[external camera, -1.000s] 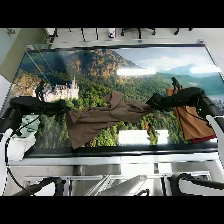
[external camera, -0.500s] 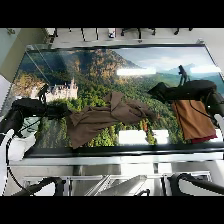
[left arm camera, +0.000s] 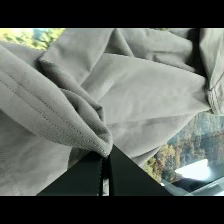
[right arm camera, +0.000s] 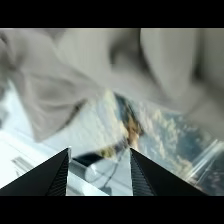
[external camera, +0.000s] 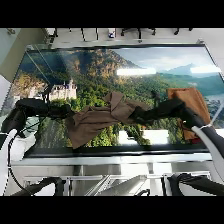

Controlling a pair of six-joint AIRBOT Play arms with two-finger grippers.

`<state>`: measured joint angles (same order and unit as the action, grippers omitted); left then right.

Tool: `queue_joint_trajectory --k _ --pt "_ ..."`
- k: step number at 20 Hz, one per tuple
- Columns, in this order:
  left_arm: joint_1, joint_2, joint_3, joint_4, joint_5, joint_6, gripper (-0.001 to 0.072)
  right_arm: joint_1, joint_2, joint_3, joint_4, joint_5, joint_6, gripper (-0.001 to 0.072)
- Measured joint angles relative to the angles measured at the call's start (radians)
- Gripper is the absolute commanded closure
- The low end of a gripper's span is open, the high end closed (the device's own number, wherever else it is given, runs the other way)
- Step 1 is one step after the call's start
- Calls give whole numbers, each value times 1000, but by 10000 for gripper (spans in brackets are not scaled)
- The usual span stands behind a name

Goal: Fold the shirts.

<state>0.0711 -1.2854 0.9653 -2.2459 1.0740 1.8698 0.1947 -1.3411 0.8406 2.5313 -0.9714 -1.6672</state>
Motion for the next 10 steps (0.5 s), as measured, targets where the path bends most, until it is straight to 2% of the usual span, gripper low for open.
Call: queue_joint_trajectory --k 3,8,10 --pt "-5 0 0 0 0 0 691 98 -56 -34 3 95 42 274" --pt "-7 0 0 0 0 8 691 142 -114 -50 4 225 100 273" --pt "-7 0 0 0 0 13 691 137 -121 -51 5 269 117 244"
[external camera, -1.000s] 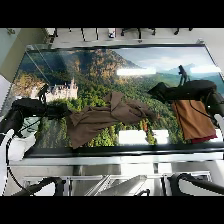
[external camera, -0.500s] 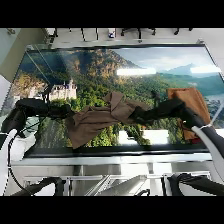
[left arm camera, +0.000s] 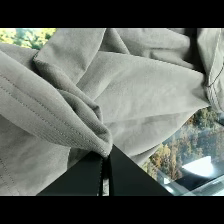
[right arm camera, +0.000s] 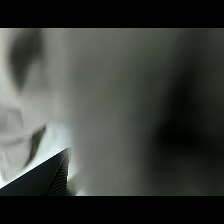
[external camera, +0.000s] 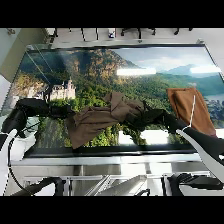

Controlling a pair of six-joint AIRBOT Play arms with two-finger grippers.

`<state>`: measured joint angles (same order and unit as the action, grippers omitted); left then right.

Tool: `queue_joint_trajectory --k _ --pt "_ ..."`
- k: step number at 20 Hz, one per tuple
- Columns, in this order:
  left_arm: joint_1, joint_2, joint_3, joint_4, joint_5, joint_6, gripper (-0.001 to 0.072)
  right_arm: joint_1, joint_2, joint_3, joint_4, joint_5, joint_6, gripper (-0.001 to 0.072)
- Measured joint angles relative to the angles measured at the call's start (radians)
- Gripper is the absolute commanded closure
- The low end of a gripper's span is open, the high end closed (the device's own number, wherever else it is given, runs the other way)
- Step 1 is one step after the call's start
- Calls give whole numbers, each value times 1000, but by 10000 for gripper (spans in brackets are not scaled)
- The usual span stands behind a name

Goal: Fold the shirts.

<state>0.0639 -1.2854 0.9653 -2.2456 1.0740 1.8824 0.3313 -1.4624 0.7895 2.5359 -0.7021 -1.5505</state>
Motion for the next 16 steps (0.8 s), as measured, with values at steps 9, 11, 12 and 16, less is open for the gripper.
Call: queue_joint_trajectory --k 9,11,12,16 --pt "0 0 0 0 3 19 691 -62 -12 -1 1 145 51 458" --pt "0 0 0 0 3 24 691 -66 -14 -3 -16 159 56 688" --pt "0 0 0 1 3 30 691 -66 -13 -1 -12 167 60 689" --pt "0 0 0 2 0 41 691 -68 -9 0 -6 174 59 689"
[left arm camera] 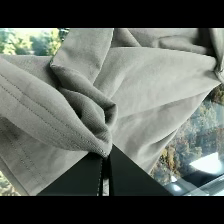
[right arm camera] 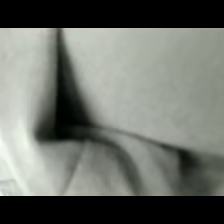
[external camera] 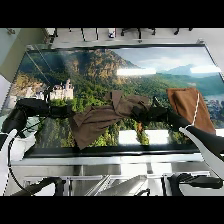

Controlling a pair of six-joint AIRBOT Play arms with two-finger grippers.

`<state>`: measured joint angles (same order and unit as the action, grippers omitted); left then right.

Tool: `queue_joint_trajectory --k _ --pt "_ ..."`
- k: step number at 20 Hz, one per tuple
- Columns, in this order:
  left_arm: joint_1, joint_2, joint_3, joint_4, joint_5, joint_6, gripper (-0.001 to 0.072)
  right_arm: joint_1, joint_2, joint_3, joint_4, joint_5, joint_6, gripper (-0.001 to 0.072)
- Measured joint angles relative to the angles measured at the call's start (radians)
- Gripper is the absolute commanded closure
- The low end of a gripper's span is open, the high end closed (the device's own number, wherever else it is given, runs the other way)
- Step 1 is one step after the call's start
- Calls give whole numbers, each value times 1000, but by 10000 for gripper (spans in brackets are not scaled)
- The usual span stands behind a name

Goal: Fold the shirts.

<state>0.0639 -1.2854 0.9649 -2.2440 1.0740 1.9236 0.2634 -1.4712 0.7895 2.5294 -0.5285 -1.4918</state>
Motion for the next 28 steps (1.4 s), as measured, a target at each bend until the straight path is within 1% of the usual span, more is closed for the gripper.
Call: queue_joint_trajectory --k 4,8,11,13,16,19,20,22,24,26,28 --pt "0 0 12 2 2 4 692 -1 75 31 2 -36 -26 689" --pt "0 75 131 2 15 3 692 -43 296 169 4 -124 -93 690" --pt "3 219 305 1 18 -21 692 -117 512 342 4 -166 -166 689" --pt "12 345 439 -2 -13 -41 692 -175 650 468 -2 -185 -212 690" --pt "69 539 613 2 -94 -71 692 -254 827 637 -81 -200 -249 690" --pt "180 661 742 39 -124 -103 692 -294 934 735 -193 -212 -256 690" --pt "221 676 772 46 -118 -110 692 -301 948 752 -232 -216 -254 690" --pt "306 670 814 46 -63 -121 692 -309 944 772 -283 -237 -243 690" --pt "365 624 814 2 7 -129 691 -314 892 782 -314 -272 -234 690" --pt "367 555 762 -50 55 -133 691 -315 792 781 -327 -324 -230 690" --pt "303 463 672 -80 72 -115 691 -315 661 759 -309 -365 -229 690"
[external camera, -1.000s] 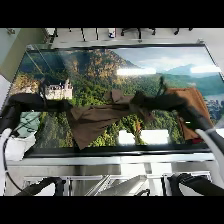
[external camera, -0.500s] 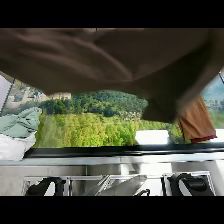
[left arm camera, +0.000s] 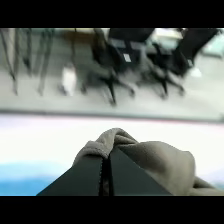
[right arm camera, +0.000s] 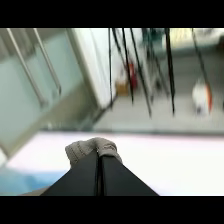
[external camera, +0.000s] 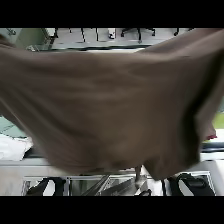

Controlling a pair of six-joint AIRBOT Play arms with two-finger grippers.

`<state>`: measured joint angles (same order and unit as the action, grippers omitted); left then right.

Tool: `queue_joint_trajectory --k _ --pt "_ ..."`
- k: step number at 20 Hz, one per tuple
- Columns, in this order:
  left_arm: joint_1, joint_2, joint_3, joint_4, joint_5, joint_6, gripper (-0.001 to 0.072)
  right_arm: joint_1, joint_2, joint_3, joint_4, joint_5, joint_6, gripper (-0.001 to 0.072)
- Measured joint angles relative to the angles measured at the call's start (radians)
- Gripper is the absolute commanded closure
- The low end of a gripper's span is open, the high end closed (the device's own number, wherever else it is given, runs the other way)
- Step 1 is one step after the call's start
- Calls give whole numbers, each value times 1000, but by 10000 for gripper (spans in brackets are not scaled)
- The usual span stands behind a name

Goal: Fold the shirts.

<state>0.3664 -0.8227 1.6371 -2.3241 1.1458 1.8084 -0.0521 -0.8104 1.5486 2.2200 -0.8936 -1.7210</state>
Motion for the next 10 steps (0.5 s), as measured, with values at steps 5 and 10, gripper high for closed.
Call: queue_joint_trajectory --k 5,10 --pt "-243 -359 -224 43 -122 59 691 19 -430 -74 50 -32 -8 689" --pt "-333 -805 -175 69 -189 74 691 26 -834 -92 161 22 -48 688"
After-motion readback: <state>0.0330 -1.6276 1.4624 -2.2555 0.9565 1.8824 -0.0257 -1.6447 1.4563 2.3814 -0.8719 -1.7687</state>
